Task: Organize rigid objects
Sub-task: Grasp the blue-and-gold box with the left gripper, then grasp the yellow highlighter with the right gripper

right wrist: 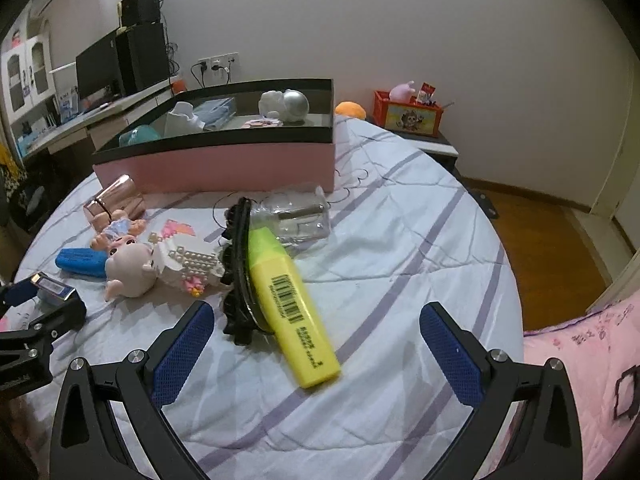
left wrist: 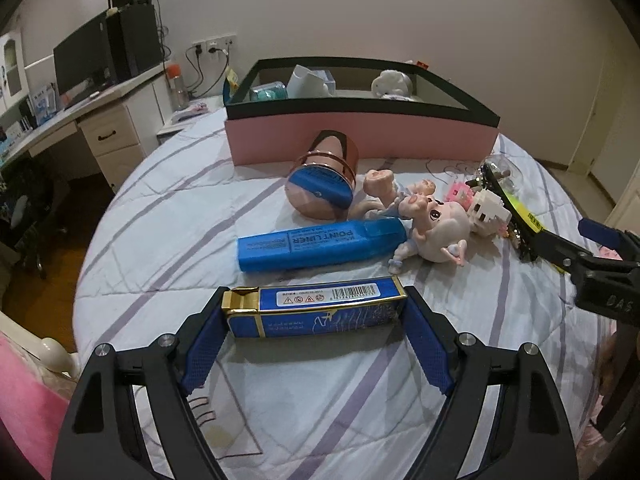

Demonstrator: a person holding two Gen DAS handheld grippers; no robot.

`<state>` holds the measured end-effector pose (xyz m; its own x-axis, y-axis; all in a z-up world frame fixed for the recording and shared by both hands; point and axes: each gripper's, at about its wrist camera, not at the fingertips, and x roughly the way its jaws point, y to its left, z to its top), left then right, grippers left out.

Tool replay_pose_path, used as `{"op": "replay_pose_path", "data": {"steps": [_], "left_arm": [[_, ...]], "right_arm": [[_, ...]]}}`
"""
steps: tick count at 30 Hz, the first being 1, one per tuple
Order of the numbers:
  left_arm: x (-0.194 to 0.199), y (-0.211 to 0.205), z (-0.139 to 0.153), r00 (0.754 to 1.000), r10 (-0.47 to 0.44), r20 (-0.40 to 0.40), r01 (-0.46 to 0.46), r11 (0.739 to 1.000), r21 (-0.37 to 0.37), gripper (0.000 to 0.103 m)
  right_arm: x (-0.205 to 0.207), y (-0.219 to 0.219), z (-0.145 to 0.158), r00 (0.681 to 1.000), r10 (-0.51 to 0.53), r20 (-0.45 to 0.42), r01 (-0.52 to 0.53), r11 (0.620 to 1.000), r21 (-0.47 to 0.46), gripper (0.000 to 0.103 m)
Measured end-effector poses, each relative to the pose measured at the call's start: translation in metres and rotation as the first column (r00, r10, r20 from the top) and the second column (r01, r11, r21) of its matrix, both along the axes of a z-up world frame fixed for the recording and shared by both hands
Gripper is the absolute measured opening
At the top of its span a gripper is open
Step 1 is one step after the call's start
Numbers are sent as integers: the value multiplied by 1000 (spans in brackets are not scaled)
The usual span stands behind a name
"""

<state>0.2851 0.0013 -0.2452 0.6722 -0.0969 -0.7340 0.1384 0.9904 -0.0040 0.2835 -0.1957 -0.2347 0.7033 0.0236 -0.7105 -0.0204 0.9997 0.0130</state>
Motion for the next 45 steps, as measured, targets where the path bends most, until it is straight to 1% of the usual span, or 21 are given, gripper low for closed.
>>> {"op": "replay_pose_path", "data": {"steps": [3,4,5,6,8,9,11,16,18,21,22,23,24,28,31,34,37,38,42,44,45], "left_arm": [[-1,1,3,1000,1,12,-1,1000,1,84],[-1,1,4,1000,0,17,0,1000,2,84],[-1,0,5,1000,-3,18,3,1000,4,84],[-1,-2,5,1000,-8,19,8,1000,4,84],[-1,-5,6,1000,-18,18,18,1000,1,84],[-1,-7,5,1000,-24,15,24,1000,1,84],[-2,-11,4,999,-32,10,32,999,7,84],[-4,-14,3,999,-40,0,40,999,21,84],[-4,-13,3,999,-34,-1,34,999,22,84],[-3,-12,3,1000,-25,0,25,999,20,84],[-3,-12,3,1000,-25,-1,25,1000,20,84],[-3,-12,3,1000,-25,-2,25,999,21,84],[-3,-13,3,1000,-27,1,27,999,21,84],[-6,-15,5,999,-41,4,41,999,24,84],[-8,-15,6,999,-45,3,45,999,23,84],[-9,-16,6,999,-46,4,45,999,21,84],[-10,-16,6,999,-48,4,48,999,18,84],[-10,-16,6,999,-48,3,48,999,17,84],[-9,-15,3,999,-47,-9,47,999,17,84],[-9,-14,2,999,-39,-13,39,999,18,84],[-10,-13,3,999,-36,-8,36,999,13,84]], "right_arm": [[-10,-10,0,1000,-1,2,1,1000,19,102],[-13,-13,-1,1000,-5,-4,5,1000,14,99],[-16,-15,-3,1000,-8,-15,9,1000,10,92],[-16,-17,-5,1000,-6,-26,7,1000,10,89],[-15,-18,-13,998,8,-57,-8,1000,5,68],[-13,-17,-15,998,14,-63,-14,1000,-6,68],[-9,-16,-13,998,33,-54,-34,999,-22,61],[12,-8,-11,992,104,-75,-108,993,-49,60],[18,-4,-11,988,133,-76,-137,989,-60,54],[22,1,-12,981,180,-72,-184,982,-53,34],[22,2,-11,978,197,-68,-200,979,-41,24],[20,2,-12,976,207,-66,-210,977,-32,17],[20,3,-12,975,212,-64,-214,977,-27,13],[4,-2,-10,981,187,-50,-186,982,21,12],[-13,-10,-10,987,152,-44,-148,985,87,12],[-17,-11,-11,989,138,-45,-133,987,85,13],[-9,-9,-10,990,132,-50,-129,990,65,14],[-6,-8,-10,990,130,-53,-127,990,59,19],[9,-2,-11,989,133,-62,-133,991,0,26],[12,0,-10,989,139,-57,-140,990,-11,26],[14,-1,-11,988,143,-58,-144,990,-4,24]]}}
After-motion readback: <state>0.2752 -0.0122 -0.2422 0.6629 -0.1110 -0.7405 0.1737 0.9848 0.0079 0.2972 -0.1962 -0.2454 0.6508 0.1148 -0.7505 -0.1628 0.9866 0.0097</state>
